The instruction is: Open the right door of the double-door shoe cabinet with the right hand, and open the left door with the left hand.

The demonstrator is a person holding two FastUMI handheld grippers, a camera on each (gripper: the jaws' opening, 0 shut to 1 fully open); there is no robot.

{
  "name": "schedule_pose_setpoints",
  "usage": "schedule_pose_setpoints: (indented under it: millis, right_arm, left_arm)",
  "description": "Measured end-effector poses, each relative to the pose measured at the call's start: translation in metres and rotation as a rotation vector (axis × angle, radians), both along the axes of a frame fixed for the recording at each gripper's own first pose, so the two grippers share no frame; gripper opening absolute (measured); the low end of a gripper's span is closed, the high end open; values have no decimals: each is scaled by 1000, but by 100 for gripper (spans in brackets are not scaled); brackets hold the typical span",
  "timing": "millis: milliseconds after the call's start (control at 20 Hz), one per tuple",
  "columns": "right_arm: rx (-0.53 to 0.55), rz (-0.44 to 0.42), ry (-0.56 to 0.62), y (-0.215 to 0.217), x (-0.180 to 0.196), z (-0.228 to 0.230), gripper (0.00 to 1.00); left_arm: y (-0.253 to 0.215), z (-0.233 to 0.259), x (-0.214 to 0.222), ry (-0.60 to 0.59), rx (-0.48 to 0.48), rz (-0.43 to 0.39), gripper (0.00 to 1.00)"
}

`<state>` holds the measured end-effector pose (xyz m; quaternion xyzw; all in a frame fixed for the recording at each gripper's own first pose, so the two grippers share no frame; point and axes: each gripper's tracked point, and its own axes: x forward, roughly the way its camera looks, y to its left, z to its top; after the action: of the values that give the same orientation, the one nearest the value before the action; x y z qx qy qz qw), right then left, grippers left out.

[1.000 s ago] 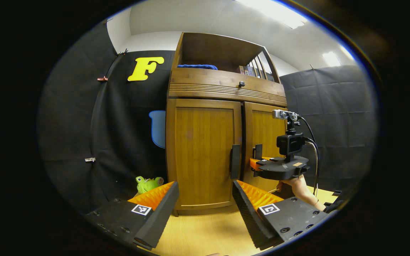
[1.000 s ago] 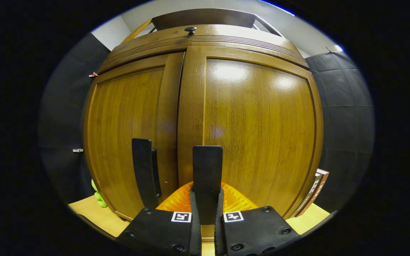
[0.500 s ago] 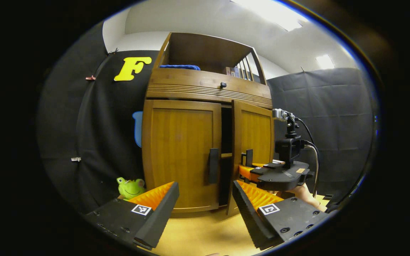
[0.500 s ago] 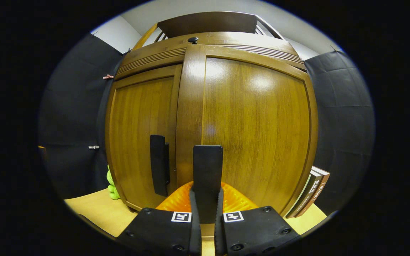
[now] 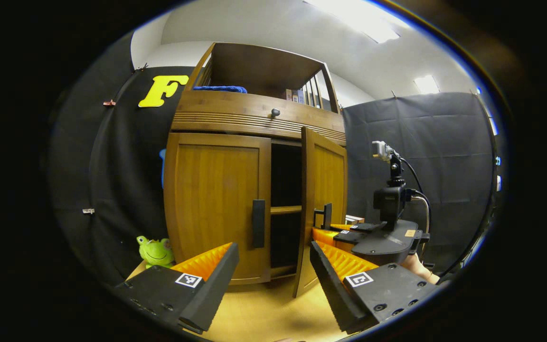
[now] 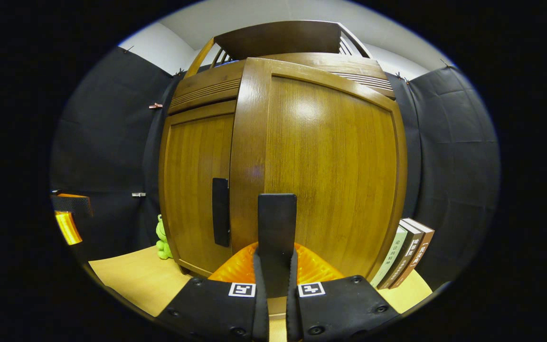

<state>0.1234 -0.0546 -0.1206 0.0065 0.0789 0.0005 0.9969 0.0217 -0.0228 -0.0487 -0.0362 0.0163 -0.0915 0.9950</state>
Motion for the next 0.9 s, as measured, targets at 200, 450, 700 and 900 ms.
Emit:
schedule_pose_setpoints:
  millis: [200,450,700,900]
  right_arm:
    - [12,11,4,-12,-24,5,18]
    - [17,-12,14,-35,-55,10,18]
    - [9,-59,21,-61,-83,16,17]
    - [12,-116,17,-89,-99,21,17]
  left_arm:
    - [-24,2,-2,-6,-2,-41,94]
    - [-52,3,-7,-12,-14,-100,94]
    - [-72,3,-13,1,-34,-122,94]
    - [-88,6,-19,1,-38,-151,94]
